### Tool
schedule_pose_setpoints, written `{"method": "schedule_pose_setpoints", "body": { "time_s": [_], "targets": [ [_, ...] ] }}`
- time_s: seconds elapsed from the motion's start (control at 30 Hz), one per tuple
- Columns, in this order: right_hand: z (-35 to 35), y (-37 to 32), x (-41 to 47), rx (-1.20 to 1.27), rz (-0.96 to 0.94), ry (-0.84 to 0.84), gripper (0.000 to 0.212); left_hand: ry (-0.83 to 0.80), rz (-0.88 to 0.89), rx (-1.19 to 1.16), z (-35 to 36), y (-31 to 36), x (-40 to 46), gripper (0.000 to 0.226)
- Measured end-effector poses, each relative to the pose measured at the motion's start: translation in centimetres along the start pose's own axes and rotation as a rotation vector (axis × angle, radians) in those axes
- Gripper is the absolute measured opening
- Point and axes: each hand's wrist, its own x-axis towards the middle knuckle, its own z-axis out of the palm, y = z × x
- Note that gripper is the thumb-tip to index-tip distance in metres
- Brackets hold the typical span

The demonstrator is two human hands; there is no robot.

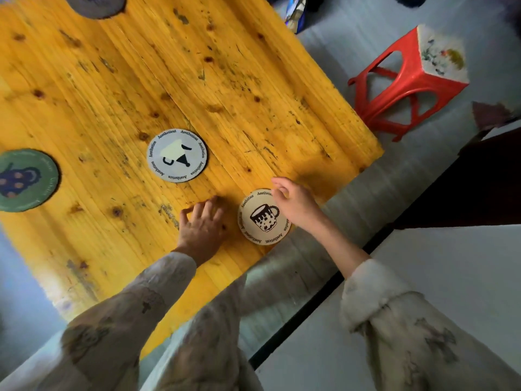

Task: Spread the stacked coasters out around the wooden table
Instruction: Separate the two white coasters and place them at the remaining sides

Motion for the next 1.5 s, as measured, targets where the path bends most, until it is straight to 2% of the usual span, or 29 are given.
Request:
{"method": "schedule_pose_setpoints", "body": {
  "time_s": [0.17, 0.3, 0.37, 0.47, 0.53, 0.6, 0.7, 0.83, 0.93, 1.03, 1.13, 1.2, 1.33, 1.43, 1.5],
  "targets": [
    [0.3, -2.0, 4.2, -0.014, -0.031, -0.08, 0.037, -0.011, -0.014, -0.063, -0.9, -0.4, 1.5, 0.049],
    [1.0, -2.7, 7.0, -0.018, -0.073, -0.198, 0.038, 0.053, -0.156, -0.51, -2.0, -1.7, 2.7, 0.034],
    [0.9, -2.8, 8.8, -0.073, -0.103, -0.26, 0.039, 0.146, -0.275, -0.636, -3.1, -2.9, 3.8, 0.035],
    [0.5, -2.8, 10.8, -0.194, -0.166, -0.271, 0.04, 0.289, -0.532, -0.536, -4.0, -5.0, 5.3, 0.041],
    [0.5, -3.0, 12.4, -0.302, -0.223, -0.262, 0.044, 0.283, -0.727, -0.489, -4.5, -6.2, 6.4, 0.053],
    [0.6, -2.9, 14.3, -0.466, -0.285, -0.255, 0.049, 0.257, -0.789, -0.494, -4.6, -6.4, 7.7, 0.067],
    [0.4, -2.7, 17.0, -0.632, -0.335, -0.271, 0.059, 0.248, -0.776, -0.476, -4.3, -5.5, 9.5, 0.082],
    [-0.8, -1.6, 18.6, -0.759, -0.453, -0.289, 0.062, 0.247, -0.827, -0.472, -4.6, -5.0, 11.2, 0.08],
    [-1.6, -1.9, 19.3, -0.673, -0.464, -0.28, 0.05, 0.237, -0.81, -0.505, -5.0, -5.1, 12.0, 0.079],
    [-2.1, -3.3, 20.2, -0.593, -0.487, -0.221, 0.038, 0.197, -0.669, -0.501, -5.3, -5.0, 12.5, 0.081],
    [-2.0, -4.8, 20.7, -0.542, -0.512, -0.219, 0.036, 0.205, -0.491, -0.58, -5.8, -5.5, 12.4, 0.086],
    [-1.5, -5.8, 21.0, -0.52, -0.525, -0.248, 0.038, 0.223, -0.442, -0.642, -6.0, -5.7, 11.7, 0.092],
    [0.0, -8.4, 21.1, -0.345, -0.453, -0.364, 0.042, 0.161, -0.506, -0.455, -5.1, -5.7, 9.3, 0.108],
    [1.5, -9.9, 20.7, -0.184, -0.298, -0.478, 0.045, 0.186, -0.535, -0.376, -4.7, -5.7, 9.2, 0.098],
    [2.2, -10.5, 20.8, -0.141, -0.235, -0.459, 0.046, 0.201, -0.51, -0.352, -4.9, -6.0, 9.6, 0.092]
  ]
}}
